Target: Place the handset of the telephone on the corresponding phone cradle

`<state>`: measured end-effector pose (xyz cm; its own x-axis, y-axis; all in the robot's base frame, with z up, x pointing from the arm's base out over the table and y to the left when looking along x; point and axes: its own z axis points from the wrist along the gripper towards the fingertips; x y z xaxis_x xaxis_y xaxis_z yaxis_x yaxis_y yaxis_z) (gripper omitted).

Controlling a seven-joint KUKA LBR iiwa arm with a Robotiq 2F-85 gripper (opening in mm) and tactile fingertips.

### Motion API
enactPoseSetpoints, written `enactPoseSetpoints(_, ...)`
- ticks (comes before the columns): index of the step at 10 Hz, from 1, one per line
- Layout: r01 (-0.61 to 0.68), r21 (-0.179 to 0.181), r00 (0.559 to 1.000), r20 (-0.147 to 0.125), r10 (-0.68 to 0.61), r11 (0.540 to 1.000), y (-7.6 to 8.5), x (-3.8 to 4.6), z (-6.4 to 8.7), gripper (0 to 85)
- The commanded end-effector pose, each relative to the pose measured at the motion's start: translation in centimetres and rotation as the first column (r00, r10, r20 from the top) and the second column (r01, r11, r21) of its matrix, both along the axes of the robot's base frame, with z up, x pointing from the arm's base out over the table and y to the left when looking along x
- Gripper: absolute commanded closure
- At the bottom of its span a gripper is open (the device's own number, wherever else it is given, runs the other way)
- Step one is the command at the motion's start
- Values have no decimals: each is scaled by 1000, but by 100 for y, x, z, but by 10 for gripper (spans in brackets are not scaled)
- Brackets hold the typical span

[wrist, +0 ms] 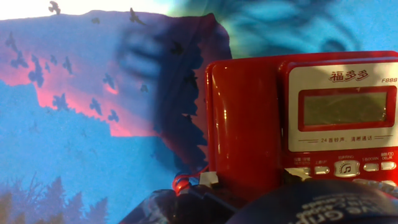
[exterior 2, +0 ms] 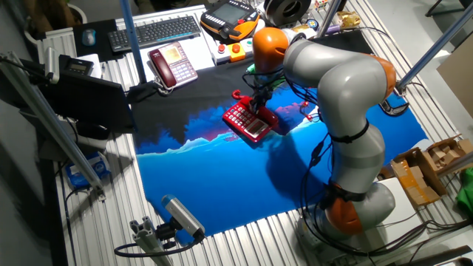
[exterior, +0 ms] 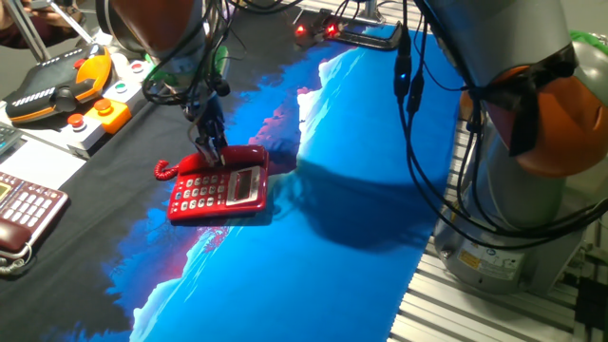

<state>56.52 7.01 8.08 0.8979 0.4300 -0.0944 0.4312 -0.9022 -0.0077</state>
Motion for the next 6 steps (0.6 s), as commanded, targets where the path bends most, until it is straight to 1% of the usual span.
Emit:
enactPoseSetpoints(1, -2, 0, 1000, 0, 2, 1000, 0, 3, 5, 290)
enactPoseSetpoints(4, -8, -4, 1000, -6, 8, 1000, -27, 17, 78, 290)
enactPoseSetpoints(5, -14, -2, 1000, -8, 14, 1000, -50, 24, 131, 290)
enactPoseSetpoints(6, -22, -1, 1000, -7, 22, 1000, -71, 27, 186, 310)
